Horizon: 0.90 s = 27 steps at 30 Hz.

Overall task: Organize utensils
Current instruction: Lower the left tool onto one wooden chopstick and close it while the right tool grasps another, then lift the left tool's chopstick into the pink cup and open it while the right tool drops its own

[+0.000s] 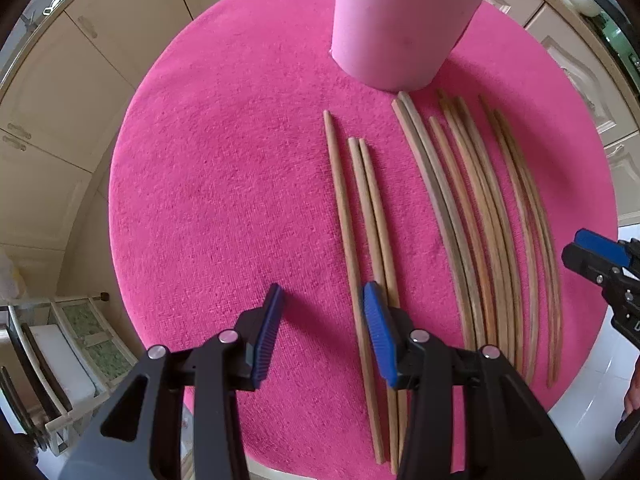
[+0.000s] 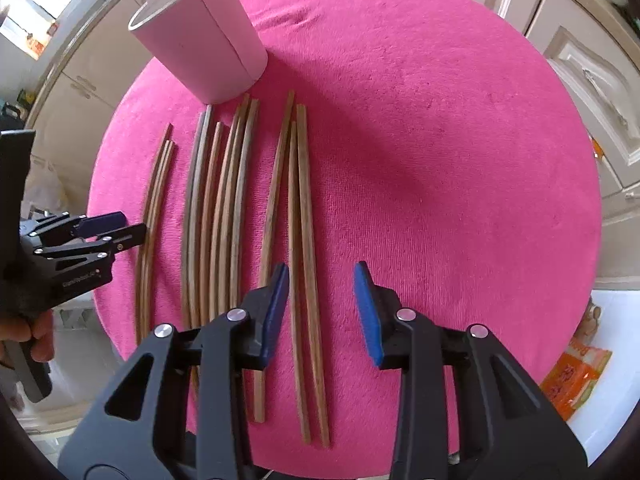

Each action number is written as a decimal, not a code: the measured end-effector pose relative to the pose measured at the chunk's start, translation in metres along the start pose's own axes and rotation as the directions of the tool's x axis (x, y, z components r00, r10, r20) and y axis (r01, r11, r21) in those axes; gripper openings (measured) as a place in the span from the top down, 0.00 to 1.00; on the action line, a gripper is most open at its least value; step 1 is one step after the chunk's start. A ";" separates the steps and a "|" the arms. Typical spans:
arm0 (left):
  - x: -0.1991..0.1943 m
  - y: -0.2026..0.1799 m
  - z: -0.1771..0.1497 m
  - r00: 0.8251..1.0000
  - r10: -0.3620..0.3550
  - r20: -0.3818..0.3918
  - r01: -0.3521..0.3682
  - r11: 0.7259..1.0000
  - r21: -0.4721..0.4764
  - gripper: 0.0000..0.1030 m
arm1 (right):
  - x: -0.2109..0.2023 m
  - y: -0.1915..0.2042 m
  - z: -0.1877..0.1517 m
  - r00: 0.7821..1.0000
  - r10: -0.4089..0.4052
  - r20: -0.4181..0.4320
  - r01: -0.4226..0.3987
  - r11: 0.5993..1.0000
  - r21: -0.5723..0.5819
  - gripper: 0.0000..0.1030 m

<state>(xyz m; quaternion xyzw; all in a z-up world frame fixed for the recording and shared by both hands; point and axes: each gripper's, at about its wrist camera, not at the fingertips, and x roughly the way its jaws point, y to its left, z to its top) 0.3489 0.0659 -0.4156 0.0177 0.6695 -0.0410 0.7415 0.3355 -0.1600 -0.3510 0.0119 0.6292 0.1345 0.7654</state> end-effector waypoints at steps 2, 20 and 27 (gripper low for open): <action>0.001 -0.001 0.003 1.000 0.005 -0.004 -0.005 1.000 -0.003 0.65 | 0.005 0.001 0.003 1.000 -0.016 -0.015 0.016 1.000 -0.011 0.71; -0.008 0.031 0.016 0.997 -0.076 0.001 0.076 0.991 -0.112 0.93 | 0.024 0.001 0.035 0.991 -0.007 -0.134 0.007 1.000 0.002 0.95; -0.043 0.035 0.010 0.990 -0.109 0.090 0.121 0.983 -0.137 0.95 | -0.008 -0.019 0.046 0.994 0.099 -0.044 -0.096 0.993 0.072 0.95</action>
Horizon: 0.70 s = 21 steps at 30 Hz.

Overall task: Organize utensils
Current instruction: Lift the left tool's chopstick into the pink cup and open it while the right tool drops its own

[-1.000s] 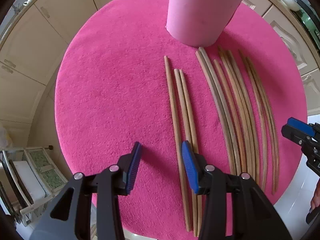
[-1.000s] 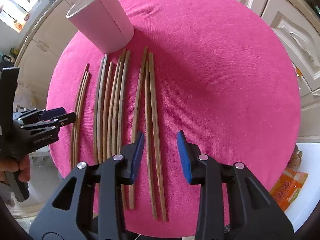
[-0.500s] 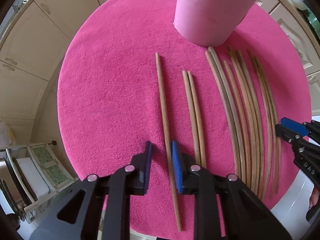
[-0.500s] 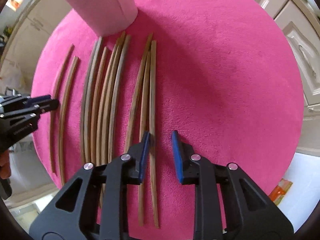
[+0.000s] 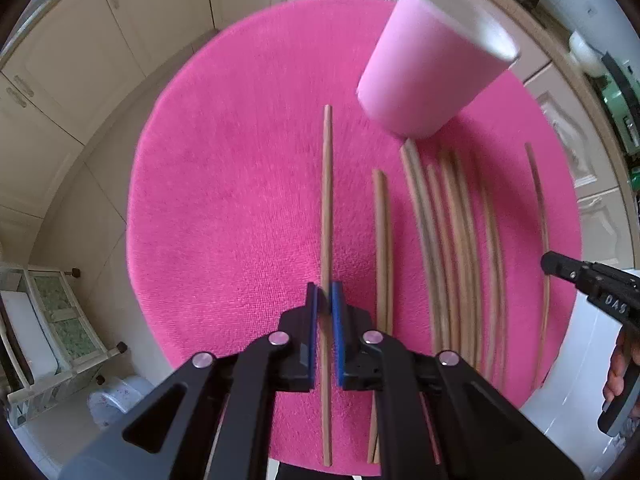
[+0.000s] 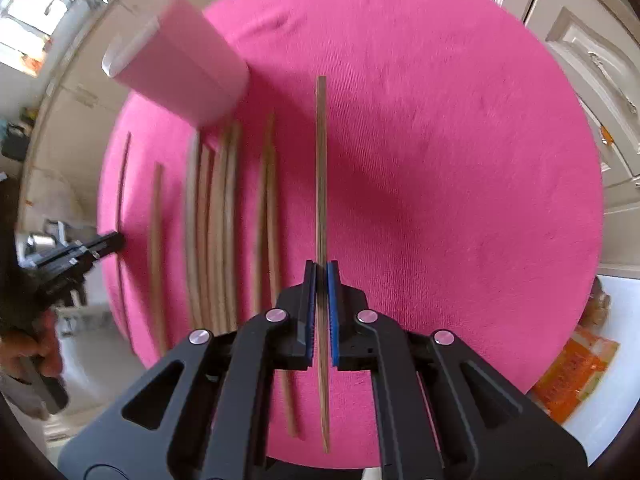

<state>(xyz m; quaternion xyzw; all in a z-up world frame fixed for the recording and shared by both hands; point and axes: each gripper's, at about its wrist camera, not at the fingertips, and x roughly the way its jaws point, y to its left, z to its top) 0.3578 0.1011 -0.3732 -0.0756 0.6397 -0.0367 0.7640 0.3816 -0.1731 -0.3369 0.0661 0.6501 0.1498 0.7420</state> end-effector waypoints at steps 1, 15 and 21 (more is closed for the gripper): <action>-0.010 -0.004 0.000 0.999 -0.018 0.032 0.018 1.000 0.008 0.95 | -0.009 0.001 0.003 0.999 0.024 0.025 -0.024 1.000 0.000 0.95; -0.140 -0.047 0.067 0.791 -0.193 0.580 0.174 0.981 0.090 0.95 | -0.111 0.056 0.055 0.859 0.270 0.435 -0.238 0.963 -0.129 0.95; -0.155 -0.065 0.101 0.637 -0.192 0.746 0.157 0.980 0.119 0.95 | -0.130 0.081 0.098 0.728 0.315 0.608 -0.250 0.949 -0.193 0.94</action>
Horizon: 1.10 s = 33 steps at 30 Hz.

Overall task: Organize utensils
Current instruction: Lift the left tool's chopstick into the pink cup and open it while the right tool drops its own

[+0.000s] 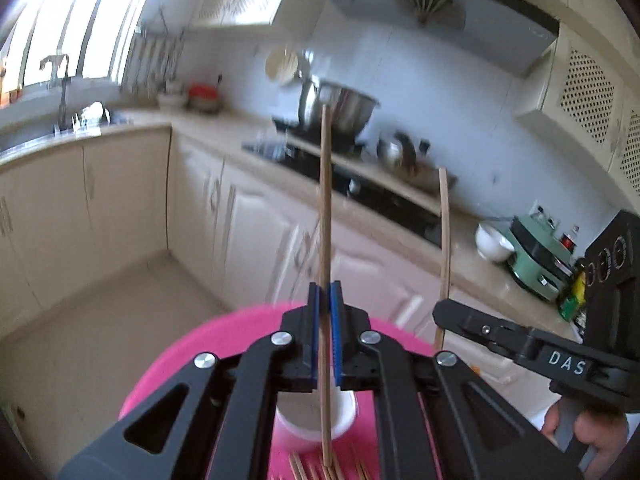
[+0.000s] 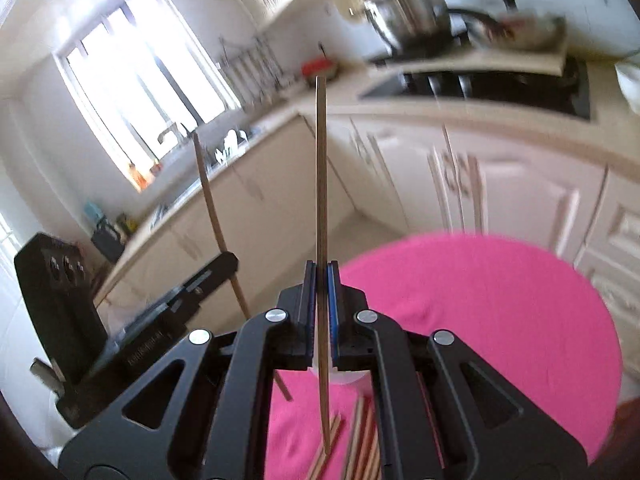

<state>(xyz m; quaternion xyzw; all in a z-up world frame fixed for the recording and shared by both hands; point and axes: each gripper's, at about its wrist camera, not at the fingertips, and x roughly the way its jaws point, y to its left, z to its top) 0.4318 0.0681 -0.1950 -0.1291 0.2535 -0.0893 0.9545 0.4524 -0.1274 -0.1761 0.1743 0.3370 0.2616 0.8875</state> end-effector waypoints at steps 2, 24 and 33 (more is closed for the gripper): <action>0.009 -0.001 0.000 0.999 0.009 0.039 -0.009 1.000 0.011 0.95 | 0.011 0.001 0.006 0.999 -0.003 0.051 0.003 1.000 -0.004 0.94; 0.045 0.026 -0.057 0.993 0.069 -0.093 -0.069 0.998 -0.001 0.95 | 0.044 -0.020 -0.037 0.997 -0.071 0.012 0.072 0.992 -0.107 0.94; 0.028 0.022 -0.065 0.985 0.090 -0.150 -0.094 0.995 -0.023 0.76 | 0.038 -0.019 -0.053 0.995 -0.086 -0.056 0.080 0.991 -0.108 0.94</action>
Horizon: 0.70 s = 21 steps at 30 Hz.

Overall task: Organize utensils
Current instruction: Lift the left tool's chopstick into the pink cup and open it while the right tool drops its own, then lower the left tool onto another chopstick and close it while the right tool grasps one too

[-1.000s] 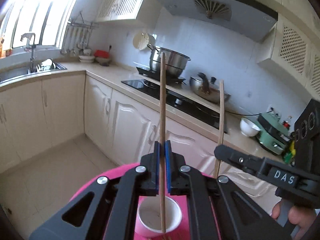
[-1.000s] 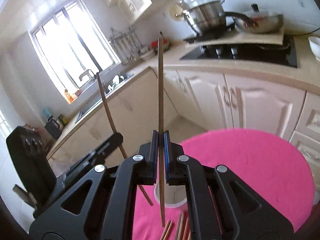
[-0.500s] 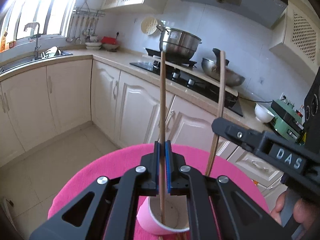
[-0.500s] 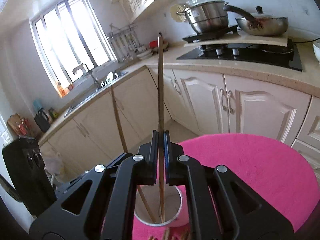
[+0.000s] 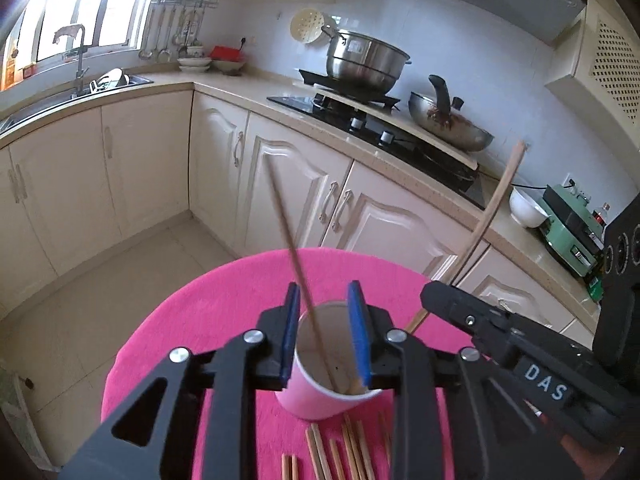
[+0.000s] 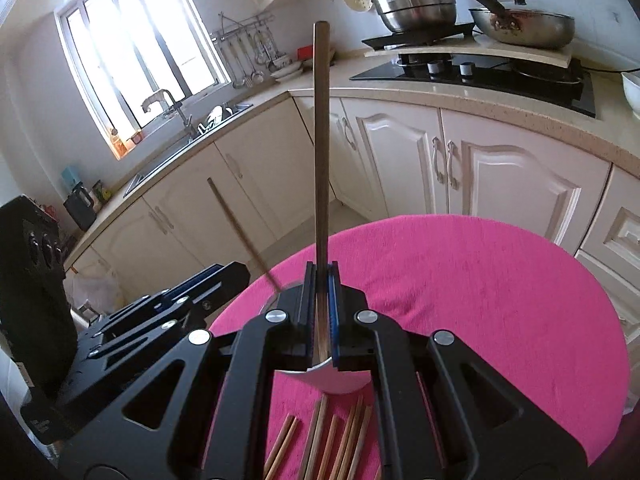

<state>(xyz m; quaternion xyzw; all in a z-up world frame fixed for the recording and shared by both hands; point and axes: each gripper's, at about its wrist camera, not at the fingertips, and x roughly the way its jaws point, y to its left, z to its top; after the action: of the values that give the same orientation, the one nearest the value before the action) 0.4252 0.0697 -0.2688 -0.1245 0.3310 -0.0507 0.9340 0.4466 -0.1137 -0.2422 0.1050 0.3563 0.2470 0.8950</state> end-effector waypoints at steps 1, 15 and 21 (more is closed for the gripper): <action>-0.004 0.000 -0.001 1.000 0.009 -0.005 -0.009 1.000 0.003 0.76 | -0.001 0.001 -0.001 1.000 -0.001 -0.005 0.001 1.000 0.003 0.94; -0.045 0.030 -0.032 0.986 0.100 -0.136 -0.106 0.994 -0.038 0.67 | -0.037 0.010 -0.009 0.999 -0.050 -0.017 0.050 0.998 -0.025 0.50; -0.034 0.038 -0.070 0.945 0.107 -0.309 -0.118 0.993 -0.017 0.67 | -0.066 0.000 -0.024 0.994 -0.109 -0.021 0.108 0.993 -0.043 0.49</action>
<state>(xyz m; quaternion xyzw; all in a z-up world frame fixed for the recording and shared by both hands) 0.3547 0.0989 -0.3106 -0.1124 0.4797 -0.0103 0.8701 0.3894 -0.1475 -0.2210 0.0639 0.3668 0.2068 0.9048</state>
